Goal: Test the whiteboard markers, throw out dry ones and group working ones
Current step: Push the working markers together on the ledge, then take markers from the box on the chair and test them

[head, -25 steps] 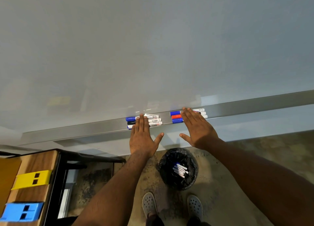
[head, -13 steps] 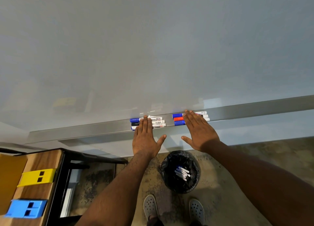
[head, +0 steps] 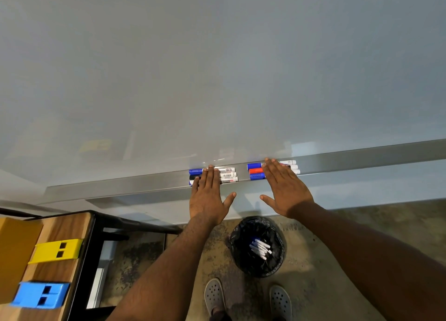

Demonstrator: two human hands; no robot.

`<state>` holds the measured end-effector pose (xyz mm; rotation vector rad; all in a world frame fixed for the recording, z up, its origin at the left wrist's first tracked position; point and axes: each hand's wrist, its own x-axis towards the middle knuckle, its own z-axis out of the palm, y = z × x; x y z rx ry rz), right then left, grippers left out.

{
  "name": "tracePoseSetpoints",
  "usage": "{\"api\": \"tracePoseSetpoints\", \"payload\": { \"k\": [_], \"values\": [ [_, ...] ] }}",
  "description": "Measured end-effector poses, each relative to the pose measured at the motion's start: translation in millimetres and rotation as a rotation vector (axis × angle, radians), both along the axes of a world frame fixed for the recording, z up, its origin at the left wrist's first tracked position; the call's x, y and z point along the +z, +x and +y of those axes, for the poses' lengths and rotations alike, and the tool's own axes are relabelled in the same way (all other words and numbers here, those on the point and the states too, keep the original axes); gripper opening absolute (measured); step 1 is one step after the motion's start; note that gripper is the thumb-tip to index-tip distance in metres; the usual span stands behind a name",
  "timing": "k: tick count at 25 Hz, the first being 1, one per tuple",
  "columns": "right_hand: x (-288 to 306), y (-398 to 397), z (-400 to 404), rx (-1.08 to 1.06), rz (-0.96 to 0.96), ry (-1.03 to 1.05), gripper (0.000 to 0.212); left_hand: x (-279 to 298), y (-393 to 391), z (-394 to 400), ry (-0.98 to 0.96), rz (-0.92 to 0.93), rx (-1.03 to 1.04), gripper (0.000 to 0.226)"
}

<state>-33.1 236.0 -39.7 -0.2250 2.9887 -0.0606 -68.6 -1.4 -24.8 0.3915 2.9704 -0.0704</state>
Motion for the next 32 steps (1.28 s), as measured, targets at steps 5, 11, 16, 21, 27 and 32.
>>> {"api": "tracePoseSetpoints", "payload": {
  "k": [5,11,16,21,27,32],
  "values": [
    [0,1,0,-0.004,0.002,-0.004,0.089,-2,2,-2,0.010,-0.004,-0.004,0.085],
    [13,24,-16,-0.024,0.105,-0.134,0.087,7,19,-17,0.035,0.015,0.002,0.084],
    [17,38,-42,0.037,0.089,-0.201,0.082,14,46,-36,0.011,-0.002,0.074,0.085],
    [32,26,-83,0.193,0.042,-0.271,0.080,26,73,-65,0.036,0.035,0.251,0.082],
    [49,20,-170,0.428,-0.027,-0.336,0.096,41,122,-131,0.086,0.062,0.522,0.078],
    [62,22,-267,0.647,-0.032,-0.333,0.094,60,157,-210,0.145,0.159,0.720,0.073]
  ]
}}
